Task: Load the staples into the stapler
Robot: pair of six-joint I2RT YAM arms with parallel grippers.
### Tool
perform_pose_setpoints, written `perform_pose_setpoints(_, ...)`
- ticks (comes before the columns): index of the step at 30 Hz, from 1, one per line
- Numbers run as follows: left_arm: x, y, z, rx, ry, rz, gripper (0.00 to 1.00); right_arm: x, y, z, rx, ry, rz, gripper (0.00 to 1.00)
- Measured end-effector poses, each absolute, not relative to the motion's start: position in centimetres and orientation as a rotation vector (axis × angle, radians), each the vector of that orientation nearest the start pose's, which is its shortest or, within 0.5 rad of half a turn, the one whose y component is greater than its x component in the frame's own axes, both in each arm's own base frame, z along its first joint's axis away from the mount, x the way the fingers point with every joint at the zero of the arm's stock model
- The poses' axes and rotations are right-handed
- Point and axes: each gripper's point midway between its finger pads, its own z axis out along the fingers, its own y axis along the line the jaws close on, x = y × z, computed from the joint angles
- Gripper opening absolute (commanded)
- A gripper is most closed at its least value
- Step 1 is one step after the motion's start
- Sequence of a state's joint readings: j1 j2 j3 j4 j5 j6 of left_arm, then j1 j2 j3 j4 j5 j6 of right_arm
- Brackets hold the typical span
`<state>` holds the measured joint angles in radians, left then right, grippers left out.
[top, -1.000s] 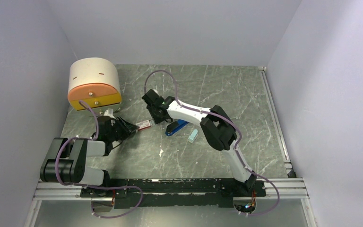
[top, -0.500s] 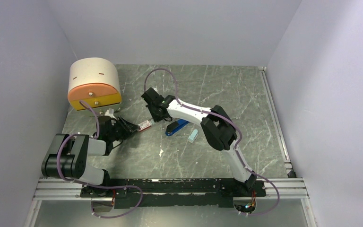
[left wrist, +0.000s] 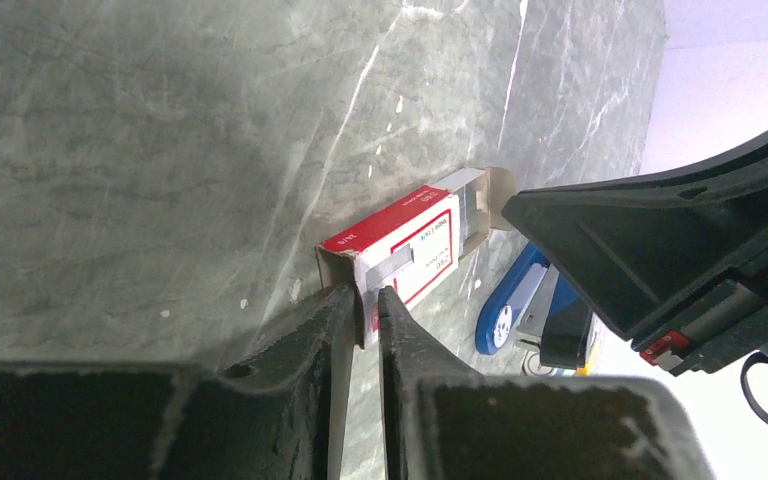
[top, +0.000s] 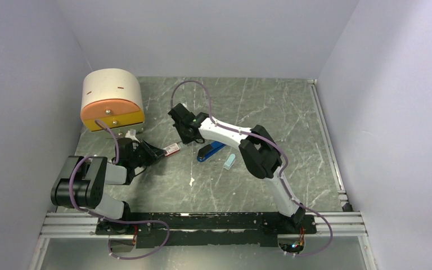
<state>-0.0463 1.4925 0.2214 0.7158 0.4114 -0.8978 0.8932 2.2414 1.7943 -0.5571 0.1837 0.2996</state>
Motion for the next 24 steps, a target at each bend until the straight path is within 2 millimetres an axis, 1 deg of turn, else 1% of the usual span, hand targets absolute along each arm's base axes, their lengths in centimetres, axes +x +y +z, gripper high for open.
perform_pose_setpoints(2, 29.9, -11.4, 2.0, -0.685, 2.135, -0.976, 0.17, 35.1, 40.3, 3.9, -0.694, 2.464, 0.229, 0.12)
perform_pose_setpoints(4, 29.8, -11.4, 1.9, -0.688, 2.139, -0.975, 0.15, 35.3, 40.5, 3.9, -0.705, 2.458, 0.238, 0.15)
perform_pose_setpoints(8, 29.9, -11.5, 1.9, -0.682, 2.137, -0.981, 0.12, 35.5, 40.5, 3.4, -0.735, 2.463, 0.251, 0.16)
perform_pose_setpoints(9, 29.9, -11.5, 1.9, -0.680, 2.136, -0.983, 0.11, 35.5, 40.5, 3.2, -0.741, 2.465, 0.252, 0.15)
perform_pose_setpoints(12, 29.9, -11.5, 2.0, -0.677, 2.135, -0.985, 0.10, 35.4, 40.4, 2.9, -0.752, 2.472, 0.251, 0.06)
perform_pose_setpoints(14, 29.9, -11.5, 1.9, -0.672, 2.136, -0.983, 0.09, 35.5, 40.3, 2.9, -0.751, 2.476, 0.246, 0.03)
perform_pose_setpoints(19, 29.9, -11.5, 2.2, -0.643, 2.131, -0.973, 0.10, 36.2, 39.5, 2.8, -0.717, 2.489, 0.231, 0.01)
perform_pose_setpoints(24, 30.0, -11.5, 2.5, -0.620, 2.124, -0.970, 0.11, 38.0, 37.6, 2.7, -0.668, 2.503, 0.213, 0.01)
